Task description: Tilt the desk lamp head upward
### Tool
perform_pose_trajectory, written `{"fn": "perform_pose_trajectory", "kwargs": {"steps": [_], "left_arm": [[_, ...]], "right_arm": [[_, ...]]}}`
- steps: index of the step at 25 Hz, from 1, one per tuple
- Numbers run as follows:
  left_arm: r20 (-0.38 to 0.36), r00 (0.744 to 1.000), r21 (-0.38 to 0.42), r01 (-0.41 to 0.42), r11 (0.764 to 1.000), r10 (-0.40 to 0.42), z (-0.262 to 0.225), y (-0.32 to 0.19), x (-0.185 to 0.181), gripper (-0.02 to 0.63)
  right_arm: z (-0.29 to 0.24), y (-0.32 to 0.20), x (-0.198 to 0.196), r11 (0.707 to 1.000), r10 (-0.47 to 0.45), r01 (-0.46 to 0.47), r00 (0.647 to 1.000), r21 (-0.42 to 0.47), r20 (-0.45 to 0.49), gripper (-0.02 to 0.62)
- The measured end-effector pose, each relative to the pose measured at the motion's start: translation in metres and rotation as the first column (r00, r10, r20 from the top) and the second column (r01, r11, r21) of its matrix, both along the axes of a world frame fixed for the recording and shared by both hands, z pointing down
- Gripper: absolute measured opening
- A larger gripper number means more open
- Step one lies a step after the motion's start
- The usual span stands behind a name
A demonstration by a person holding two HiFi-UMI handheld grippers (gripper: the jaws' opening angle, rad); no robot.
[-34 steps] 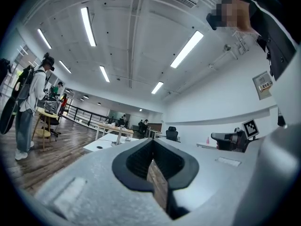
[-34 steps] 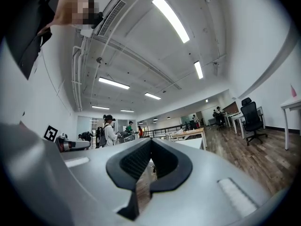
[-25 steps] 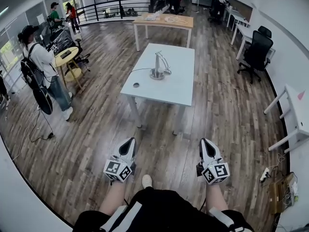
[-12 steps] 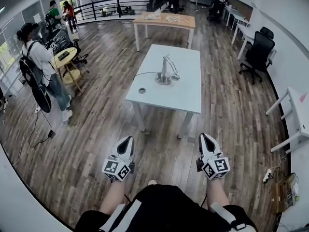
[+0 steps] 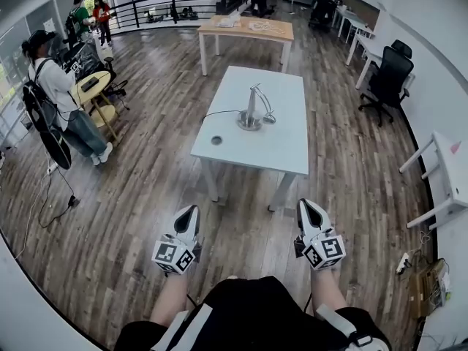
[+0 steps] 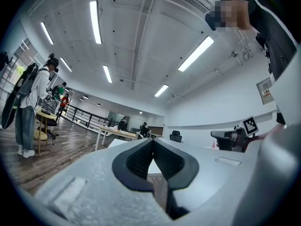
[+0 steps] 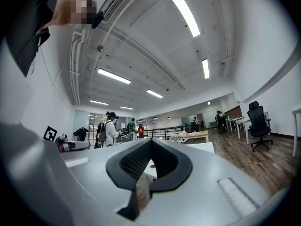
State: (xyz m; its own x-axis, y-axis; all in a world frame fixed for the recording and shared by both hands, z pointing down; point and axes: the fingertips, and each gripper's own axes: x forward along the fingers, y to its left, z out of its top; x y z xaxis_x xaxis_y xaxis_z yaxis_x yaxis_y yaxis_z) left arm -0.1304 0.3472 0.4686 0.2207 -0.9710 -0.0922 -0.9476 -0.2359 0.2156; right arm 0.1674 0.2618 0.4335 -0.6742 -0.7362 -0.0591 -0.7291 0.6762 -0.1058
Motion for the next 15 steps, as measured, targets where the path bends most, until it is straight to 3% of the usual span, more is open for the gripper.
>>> {"fn": "perform_pose_trajectory", "kwargs": {"steps": [7, 15], "left_arm": [[-0.001, 1.000, -0.004, -0.001, 1.000, 0.001, 0.004, -0.025, 0.000, 0.000], [0.023, 0.998, -0.008, 0.065, 0.998, -0.065, 0.000, -0.066, -0.009, 0.000]], "right_arm": [[0.010, -0.026, -0.001, 1.000, 0.004, -0.004, 1.000, -0.019, -0.008, 0.003], [0.013, -0.094, -0.013, 0.998, -0.056, 0.056, 0.998, -0.021, 0.008, 0.003]]}}
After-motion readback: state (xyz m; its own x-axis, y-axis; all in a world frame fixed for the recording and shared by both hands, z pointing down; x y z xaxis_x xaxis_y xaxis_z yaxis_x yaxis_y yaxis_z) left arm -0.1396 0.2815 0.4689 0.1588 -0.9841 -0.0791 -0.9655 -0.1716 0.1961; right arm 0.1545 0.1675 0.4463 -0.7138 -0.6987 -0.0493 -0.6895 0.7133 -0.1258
